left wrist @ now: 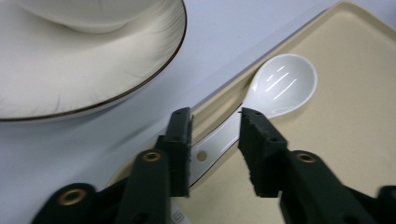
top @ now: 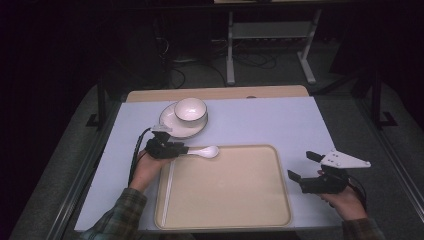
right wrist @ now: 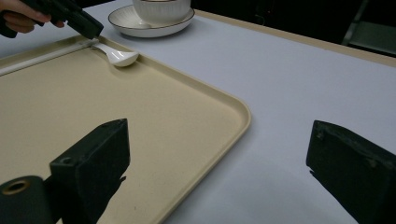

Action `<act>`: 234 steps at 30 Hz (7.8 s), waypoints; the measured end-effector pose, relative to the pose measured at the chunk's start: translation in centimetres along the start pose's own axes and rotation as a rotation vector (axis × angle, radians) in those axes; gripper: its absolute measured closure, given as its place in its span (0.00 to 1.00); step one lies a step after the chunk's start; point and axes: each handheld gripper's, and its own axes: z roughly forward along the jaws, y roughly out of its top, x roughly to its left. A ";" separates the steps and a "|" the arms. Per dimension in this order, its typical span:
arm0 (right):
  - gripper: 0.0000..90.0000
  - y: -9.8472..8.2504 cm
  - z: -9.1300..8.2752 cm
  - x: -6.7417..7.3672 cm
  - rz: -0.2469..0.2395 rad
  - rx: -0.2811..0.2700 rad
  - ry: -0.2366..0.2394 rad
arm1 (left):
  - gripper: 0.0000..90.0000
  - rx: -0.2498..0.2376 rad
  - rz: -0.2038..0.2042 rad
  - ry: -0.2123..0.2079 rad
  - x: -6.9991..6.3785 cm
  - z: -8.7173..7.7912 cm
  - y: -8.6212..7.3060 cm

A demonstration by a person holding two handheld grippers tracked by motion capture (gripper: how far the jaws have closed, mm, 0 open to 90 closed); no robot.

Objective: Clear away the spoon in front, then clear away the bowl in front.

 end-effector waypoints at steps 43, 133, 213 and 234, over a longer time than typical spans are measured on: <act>0.06 -0.1 -0.3 -0.3 0.016 -0.009 -0.005 | 1.00 0.059 0.076 -0.089 -4.4 8.1 5.2; 0.06 -0.1 -0.5 -0.2 0.014 -0.010 -0.020 | 0.57 0.103 0.039 -0.055 -2.6 -2.9 1.3; 0.06 -0.4 -0.9 -1.0 0.044 -0.025 -0.015 | 0.92 0.254 -0.270 0.204 10.3 5.4 11.8; 0.06 -0.3 -0.8 -0.8 0.037 -0.026 -0.011 | 0.92 0.181 -0.183 0.130 7.2 1.1 13.5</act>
